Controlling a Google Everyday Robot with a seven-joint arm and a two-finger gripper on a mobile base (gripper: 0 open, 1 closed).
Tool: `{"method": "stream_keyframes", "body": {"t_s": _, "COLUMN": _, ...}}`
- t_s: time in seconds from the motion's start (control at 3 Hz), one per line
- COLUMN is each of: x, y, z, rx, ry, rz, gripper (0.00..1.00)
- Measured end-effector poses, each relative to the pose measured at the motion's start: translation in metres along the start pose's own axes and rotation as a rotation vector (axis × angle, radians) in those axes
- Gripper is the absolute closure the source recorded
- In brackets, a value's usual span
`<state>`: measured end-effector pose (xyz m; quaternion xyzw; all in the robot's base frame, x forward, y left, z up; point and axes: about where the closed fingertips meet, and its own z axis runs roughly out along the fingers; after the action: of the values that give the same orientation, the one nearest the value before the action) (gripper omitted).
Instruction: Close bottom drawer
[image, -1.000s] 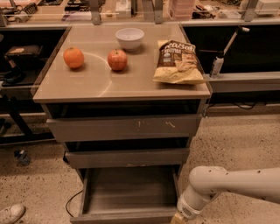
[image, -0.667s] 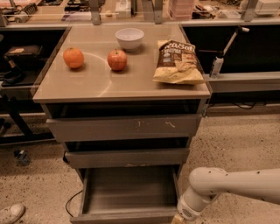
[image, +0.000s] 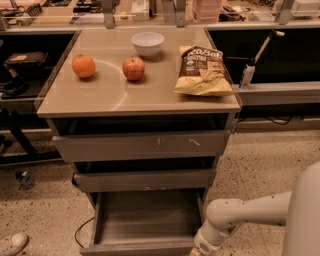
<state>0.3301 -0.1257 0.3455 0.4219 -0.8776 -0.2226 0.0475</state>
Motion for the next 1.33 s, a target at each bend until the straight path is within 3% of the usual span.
{"method": "stream_keyframes", "body": {"t_s": 0.33, "x": -0.005, "y": -0.026, "z": 0.047, "rx": 0.01, "ry": -0.037, "rz": 0.07, "gripper": 1.0}}
{"method": "stream_keyframes", "body": {"t_s": 0.67, "x": -0.004, "y": -0.045, "z": 0.074, "rx": 0.025, "ry": -0.075, "rz": 0.126, "gripper": 1.0}}
{"method": "stream_keyframes", "body": {"t_s": 1.33, "x": -0.006, "y": -0.072, "z": 0.118, "rx": 0.014, "ry": -0.099, "rz": 0.174, "gripper": 1.0}}
